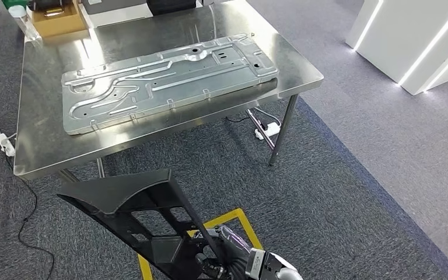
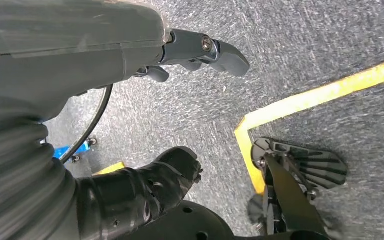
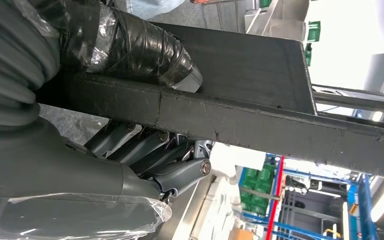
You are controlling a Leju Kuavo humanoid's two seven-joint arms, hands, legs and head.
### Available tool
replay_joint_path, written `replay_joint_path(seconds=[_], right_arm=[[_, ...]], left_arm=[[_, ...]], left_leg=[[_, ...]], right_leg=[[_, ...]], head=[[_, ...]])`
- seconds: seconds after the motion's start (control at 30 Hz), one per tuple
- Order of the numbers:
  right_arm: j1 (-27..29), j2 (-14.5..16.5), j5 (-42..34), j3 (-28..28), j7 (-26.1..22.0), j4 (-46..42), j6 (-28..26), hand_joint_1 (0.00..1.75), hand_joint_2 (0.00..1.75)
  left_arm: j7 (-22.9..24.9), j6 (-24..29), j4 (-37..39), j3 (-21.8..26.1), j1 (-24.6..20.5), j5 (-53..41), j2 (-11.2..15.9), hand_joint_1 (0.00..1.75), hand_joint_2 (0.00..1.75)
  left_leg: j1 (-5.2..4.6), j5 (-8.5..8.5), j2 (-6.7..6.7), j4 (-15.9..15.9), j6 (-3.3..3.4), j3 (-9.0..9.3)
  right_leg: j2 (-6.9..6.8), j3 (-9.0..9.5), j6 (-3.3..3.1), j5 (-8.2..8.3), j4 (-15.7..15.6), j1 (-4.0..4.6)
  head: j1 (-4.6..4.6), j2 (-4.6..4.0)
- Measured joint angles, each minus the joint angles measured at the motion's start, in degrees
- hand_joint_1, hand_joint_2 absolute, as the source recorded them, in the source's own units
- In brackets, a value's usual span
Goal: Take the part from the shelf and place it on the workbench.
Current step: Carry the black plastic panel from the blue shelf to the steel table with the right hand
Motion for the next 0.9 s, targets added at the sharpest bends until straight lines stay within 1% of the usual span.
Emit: replay_joint_path(seconds=[0.03, 0.07, 0.1, 0.13, 0.17, 0.2, 0.23, 0.27, 0.3, 0.33, 0.37, 0.4, 0.43, 0.47, 0.5, 0.53, 0.57, 0.6, 0.63, 0.67, 0.7, 0.73, 0.77, 0.83, 0.87, 0.9], right_arm=[[0.0, 0.0, 0.0, 0.0, 0.0, 0.0, 0.0, 1.73, 1.75], [0.0, 0.0, 0.0, 0.0, 0.0, 0.0, 0.0, 1.73, 1.75], [0.0, 0.0, -0.1, 0.0, 0.0, 0.0, 0.0, 1.73, 1.75], [0.0, 0.0, -0.1, -0.1, 0.0, 0.0, 0.0, 1.73, 1.75], [0.0, 0.0, -0.1, -0.1, 0.0, -0.1, 0.0, 1.73, 1.75], [0.0, 0.1, -0.1, -0.1, 0.0, -0.1, 0.0, 1.73, 1.75], [-0.1, 0.1, -0.1, -0.1, -0.1, -0.2, 0.1, 1.73, 1.75], [-0.1, 0.1, -0.1, -0.1, -0.1, -0.2, 0.1, 1.73, 1.75], [-0.1, 0.1, -0.2, -0.1, -0.1, -0.2, 0.1, 1.73, 1.75], [-0.1, 0.1, -0.2, -0.1, -0.1, -0.2, 0.1, 1.73, 1.75], [0.0, 0.1, -0.2, -0.1, -0.1, -0.2, 0.1, 1.73, 1.75], [0.0, 0.1, -0.2, -0.1, 0.0, -0.2, 0.1, 1.73, 1.75], [0.1, 0.1, -0.2, -0.1, 0.0, -0.2, 0.1, 1.73, 1.75], [0.1, 0.1, -0.2, -0.1, 0.0, -0.2, 0.1, 1.73, 1.75], [0.0, 0.1, -0.2, -0.1, 0.0, -0.2, 0.1, 1.73, 1.75], [0.0, 0.1, -0.2, -0.1, 0.0, -0.2, 0.1, 1.73, 1.75], [0.0, 0.1, -0.2, -0.1, -0.1, -0.2, 0.1, 1.73, 1.75], [-0.1, 0.1, -0.2, -0.1, -0.1, -0.2, 0.1, 1.73, 1.75], [-0.1, 0.1, -0.2, -0.1, -0.1, -0.2, 0.1, 1.73, 1.75], [-0.1, 0.1, -0.2, -0.1, -0.1, -0.2, 0.1, 1.73, 1.75], [-0.2, 0.1, -0.2, -0.1, -0.1, -0.2, 0.2, 1.73, 1.75], [-0.2, 0.1, -0.2, -0.1, -0.1, -0.3, 0.2, 1.73, 1.75], [-0.3, 0.1, -0.2, -0.2, -0.1, -0.3, 0.2, 1.73, 1.75], [-0.2, 0.1, -0.2, -0.2, -0.1, -0.3, 0.3, 1.73, 1.75], [-0.2, 0.1, -0.2, -0.2, -0.1, -0.2, 0.3, 1.73, 1.75], [-0.1, 0.1, -0.2, -0.2, -0.1, -0.2, 0.3, 1.73, 1.75]], left_arm=[[0.0, 0.0, 0.0, 0.0, 0.0, 0.0, 0.0, 0.0, 1.75], [0.0, 0.0, 0.0, 0.0, 0.0, 0.0, -0.1, 0.0, 1.75], [0.0, 0.0, 0.0, 0.0, -0.1, 0.0, -0.1, 0.0, 1.75], [0.0, 0.0, 0.0, 0.0, -0.1, 0.0, -0.1, 0.0, 1.75], [-0.1, 0.0, 0.0, 0.0, -0.1, 0.0, 0.0, 0.0, 1.75], [-0.1, 0.0, 0.0, 0.0, -0.2, 0.0, 0.0, 0.0, 1.75], [-0.1, 0.0, 0.0, 0.0, -0.2, 0.0, 0.1, 0.0, 1.75], [-0.2, 0.0, 0.0, 0.0, -0.2, 0.0, 0.1, 0.0, 1.75], [-0.2, 0.0, 0.0, 0.0, -0.2, 0.0, 0.1, 0.0, 1.75], [-0.2, 0.0, 0.0, 0.0, -0.1, 0.0, 0.0, 0.0, 1.75], [-0.2, 0.0, 0.0, 0.0, 0.0, 0.0, 0.0, 0.0, 1.75], [-0.2, 0.0, 0.0, 0.0, 0.1, 0.0, 0.0, 0.0, 1.75], [-0.2, 0.0, 0.0, 0.0, 0.2, 0.0, 0.1, 0.0, 1.75], [-0.2, 0.0, 0.0, 0.0, 0.3, 0.0, 0.1, 0.0, 1.75], [-0.2, 0.0, 0.0, 0.0, 0.3, 0.0, 0.1, 0.0, 1.75], [-0.2, 0.0, 0.0, 0.0, 0.3, 0.0, 0.1, 0.0, 1.75], [-0.2, 0.0, 0.0, 0.0, 0.3, 0.0, 0.1, 0.0, 1.75], [-0.2, 0.0, 0.1, 0.0, 0.2, 0.0, 0.1, 0.0, 1.75], [-0.3, 0.0, 0.1, 0.0, 0.1, 0.0, 0.1, 0.0, 1.75], [-0.3, 0.0, 0.1, 0.0, 0.2, 0.0, 0.1, 0.0, 1.75], [-0.3, 0.0, 0.1, 0.0, 0.2, 0.0, 0.1, 0.0, 1.75], [-0.3, 0.0, 0.1, 0.0, 0.2, 0.0, 0.1, 0.0, 1.75], [-0.3, 0.0, 0.1, 0.0, 0.2, 0.0, 0.2, 0.0, 1.75], [-0.3, 0.0, 0.1, 0.0, 0.1, 0.0, 0.2, 0.0, 1.75], [-0.3, 0.0, 0.1, 0.0, 0.1, 0.0, 0.2, 0.0, 1.75], [-0.3, 0.0, 0.1, 0.0, 0.2, 0.0, 0.2, 0.0, 1.75]], left_leg=[[-0.06, -0.23, -0.08, 0.1, -0.23, 0.12], [-0.06, -0.41, -0.13, 0.1, -0.53, 0.19], [-0.04, -0.56, -0.15, 0.0, -0.85, 0.27], [-0.01, -0.7, -0.16, -0.2, -1.18, 0.49], [0.02, -0.89, -0.09, -0.1, -1.48, 0.68], [0.03, -1.37, 0.02, 0.7, -1.75, 0.53], [0.07, -2.25, 0.13, 2.6, -2.03, -0.28], [0.27, -3.49, 0.22, 5.7, -2.27, -1.89], [0.45, -4.88, 0.28, 9.5, -2.54, -4.15], [0.67, -5.77, 0.3, 13.0, -2.82, -6.46], [0.91, -5.72, 0.33, 15.1, -3.08, -8.19], [1.14, -4.49, 0.37, 15.2, -3.3, -8.96], [1.34, -2.2, 0.43, 13.1, -3.46, -8.6], [1.52, 0.56, 0.54, 9.4, -3.58, -7.46], [1.47, 2.45, 0.66, 6.0, -3.66, -6.1], [1.4, 3.38, 0.76, 3.2, -3.46, -4.84], [1.26, 3.43, 0.8, 1.6, -3.16, -4.06], [1.05, 2.72, 0.76, 1.2, -2.69, -3.68], [1.02, 2.33, 0.68, 0.9, -2.13, -3.44], [1.02, 2.13, 0.58, 0.7, -1.71, -3.17], [1.03, 1.89, 0.53, 0.6, -1.24, -2.75], [1.07, 1.69, 0.5, 0.4, -0.84, -2.27], [1.06, 1.43, 0.48, 0.3, -0.46, -1.83], [0.84, 0.78, 0.42, 0.3, 0.09, -1.18], [0.68, 0.4, 0.34, 0.3, 0.21, -0.75], [0.51, -0.03, 0.25, 0.3, 0.28, -0.22]], right_leg=[[0.03, 1.24, -0.38, 0.69, -2.6, 0.22], [0.06, 1.89, -0.67, 0.69, -4.0, 0.41], [0.05, 2.1, -0.85, 0.36, -4.3, 0.55], [0.08, 2.34, -0.98, 0.31, -4.5, 0.48], [0.07, 2.82, -1.18, 0.29, -5.0, 0.33], [-0.01, 3.43, -1.41, 0.26, -5.5, 0.11], [-0.15, 4.07, -1.64, 0.2, -6.0, -0.12], [-0.33, 4.59, -1.83, 0.01, -6.2, -0.18], [-0.47, 4.96, -1.98, -0.29, -6.3, -0.2], [-0.55, 5.3, -2.03, -0.65, -6.3, -0.21], [-0.57, 5.71, -1.98, -1.05, -6.3, -0.22], [-0.53, 6.2, -1.86, -1.49, -6.2, -0.27], [-0.47, 6.8, -1.66, -1.99, -6.2, -0.36], [-0.43, 7.47, -1.38, -2.55, -6.2, -0.47], [-0.43, 7.98, -0.97, -3.16, -6.1, -0.49], [-0.43, 8.34, -0.53, -3.7, -6.0, -0.47], [-0.49, 8.6, -0.12, -4.12, -6.0, -0.38], [-0.53, 8.82, 0.25, -4.3, -5.9, -0.3], [-0.57, 9.09, 0.52, -4.33, -5.9, -0.33], [-0.61, 9.2, 0.73, -4.32, -5.6, -0.39], [-0.55, 8.8, 0.89, -4.4, -4.4, -0.5], [-0.49, 7.63, 1.01, -4.86, -2.3, -0.56], [-0.4, 5.66, 1.1, -5.77, 1.0, -0.57], [-0.24, 0.53, 1.17, -8.37, 8.2, -0.49], [-0.2, -1.69, 1.11, -9.07, 10.6, -0.44], [-0.16, -3.05, 0.91, -8.67, 11.1, -0.31]], head=[[-0.01, 0.0], [-0.02, 0.0], [-0.03, 0.0], [-0.03, 0.0], [-0.03, 0.0], [-0.11, 0.0], [-0.18, 0.0], [-0.24, 0.0], [-0.31, 0.0], [-0.31, 0.0], [-0.31, 0.0], [-0.31, 0.0], [-0.32, 0.0], [-0.31, 0.0], [-0.34, 0.0], [-0.35, 0.0], [-0.32, 0.0], [-0.31, 0.0], [-0.27, 0.0], [-0.24, 0.0], [-0.23, 0.0], [-0.2, 0.0], [-0.17, 0.0], [-0.14, 0.0], [-0.14, 0.0], [-0.15, 0.0]])
